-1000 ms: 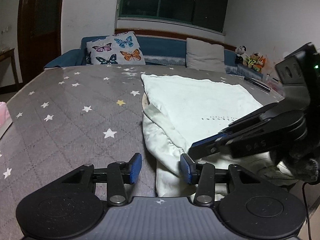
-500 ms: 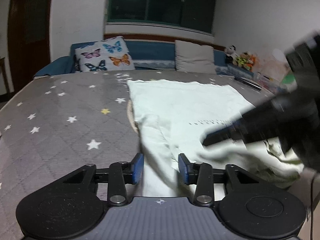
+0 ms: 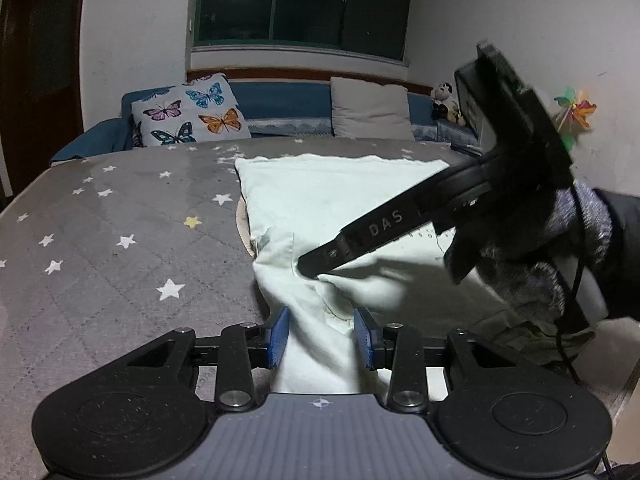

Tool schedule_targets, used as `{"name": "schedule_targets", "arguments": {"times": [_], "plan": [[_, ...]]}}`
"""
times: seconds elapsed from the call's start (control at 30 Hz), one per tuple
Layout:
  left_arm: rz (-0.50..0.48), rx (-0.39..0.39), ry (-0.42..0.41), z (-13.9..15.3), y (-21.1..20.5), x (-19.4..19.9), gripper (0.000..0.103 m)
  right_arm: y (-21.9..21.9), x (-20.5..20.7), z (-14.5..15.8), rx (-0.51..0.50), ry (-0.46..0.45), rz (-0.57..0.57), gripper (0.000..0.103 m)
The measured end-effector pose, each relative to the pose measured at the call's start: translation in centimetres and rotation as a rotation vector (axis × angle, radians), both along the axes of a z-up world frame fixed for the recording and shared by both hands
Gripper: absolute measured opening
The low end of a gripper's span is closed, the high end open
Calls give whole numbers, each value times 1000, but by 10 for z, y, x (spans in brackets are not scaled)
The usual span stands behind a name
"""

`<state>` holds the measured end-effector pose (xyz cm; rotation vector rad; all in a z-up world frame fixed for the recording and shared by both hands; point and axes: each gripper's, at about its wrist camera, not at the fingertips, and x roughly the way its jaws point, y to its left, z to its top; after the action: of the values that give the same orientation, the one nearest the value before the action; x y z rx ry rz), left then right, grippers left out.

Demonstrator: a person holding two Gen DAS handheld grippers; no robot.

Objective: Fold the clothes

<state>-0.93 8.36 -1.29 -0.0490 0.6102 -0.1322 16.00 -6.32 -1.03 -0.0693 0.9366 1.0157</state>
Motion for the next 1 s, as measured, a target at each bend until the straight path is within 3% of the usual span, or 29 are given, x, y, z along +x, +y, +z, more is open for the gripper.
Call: {"name": "schedule_targets", "arguments": {"times": [0.17, 0.33, 0.43, 0.53, 0.6, 0.73, 0.9, 1.0], "plan": [[-12, -3, 22, -7, 1, 1, 38, -5, -15, 18, -70, -123, -30, 1], [-16, -6, 36, -10, 4, 0, 39, -10, -12, 18, -81, -141, -77, 1], [-16, -4, 44, -11, 5, 0, 40, -10, -11, 23, -108, -203, -112, 3], [-12, -12, 44, -9, 7, -1, 40, -12, -13, 34, -60, -237, -111, 4], [-12, -22, 35, -6, 8, -2, 40, -8, -12, 38, -19, -224, -75, 5], [-29, -15, 29, -3, 4, -3, 40, 17, -11, 23, -32, -167, 32, 5], [-25, 3, 61, -12, 3, -5, 40, 38, -5, -2, -47, -164, 66, 4], [-25, 6, 63, -10, 4, -7, 40, 38, -3, 6, -52, -154, 70, 5]]}}
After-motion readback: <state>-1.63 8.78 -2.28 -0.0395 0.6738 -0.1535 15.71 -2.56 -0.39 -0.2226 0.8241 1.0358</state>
